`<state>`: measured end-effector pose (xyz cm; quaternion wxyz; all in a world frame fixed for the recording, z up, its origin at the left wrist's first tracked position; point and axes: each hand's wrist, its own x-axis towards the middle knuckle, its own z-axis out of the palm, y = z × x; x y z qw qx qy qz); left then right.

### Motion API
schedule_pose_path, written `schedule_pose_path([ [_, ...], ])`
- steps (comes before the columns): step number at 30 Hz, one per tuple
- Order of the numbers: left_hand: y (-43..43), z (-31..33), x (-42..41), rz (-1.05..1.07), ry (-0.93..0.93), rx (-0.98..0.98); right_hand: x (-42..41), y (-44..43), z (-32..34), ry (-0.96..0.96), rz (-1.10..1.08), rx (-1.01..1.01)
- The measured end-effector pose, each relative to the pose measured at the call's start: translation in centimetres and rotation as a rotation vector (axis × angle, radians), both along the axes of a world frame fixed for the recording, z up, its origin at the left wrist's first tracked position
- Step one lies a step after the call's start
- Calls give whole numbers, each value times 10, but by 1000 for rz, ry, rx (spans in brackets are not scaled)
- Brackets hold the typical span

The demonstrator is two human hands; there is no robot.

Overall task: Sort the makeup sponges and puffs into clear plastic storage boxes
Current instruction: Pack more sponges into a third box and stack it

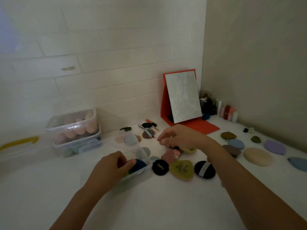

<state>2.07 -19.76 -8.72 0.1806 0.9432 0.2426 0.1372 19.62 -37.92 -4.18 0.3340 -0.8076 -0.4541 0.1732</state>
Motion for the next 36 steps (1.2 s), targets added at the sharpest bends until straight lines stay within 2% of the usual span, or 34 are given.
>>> schedule_pose_path([
  [5, -15, 0, 12, -15, -80, 114, 22, -41, -3, -67, -202, -8],
  [7, -20, -1, 14, -92, -120, 106, 30, -58, -7, -111, -287, -37],
  [11, -26, -2, 16, -262, -53, 114, 52, -90, -13, -223, -481, -168],
  [20, -3, 9, 27, -179, 50, -123, 123, -66, -23, -175, -674, -181],
  [24, 2, 6, 33, -156, 84, -103, 154, -45, -32, -184, -650, -238],
  [31, 4, -5, 41, -150, 92, 9, 222, -42, -62, -214, -632, -222],
  [36, 4, -8, 42, -166, 82, 60, 223, -42, -67, -252, -685, -168],
])
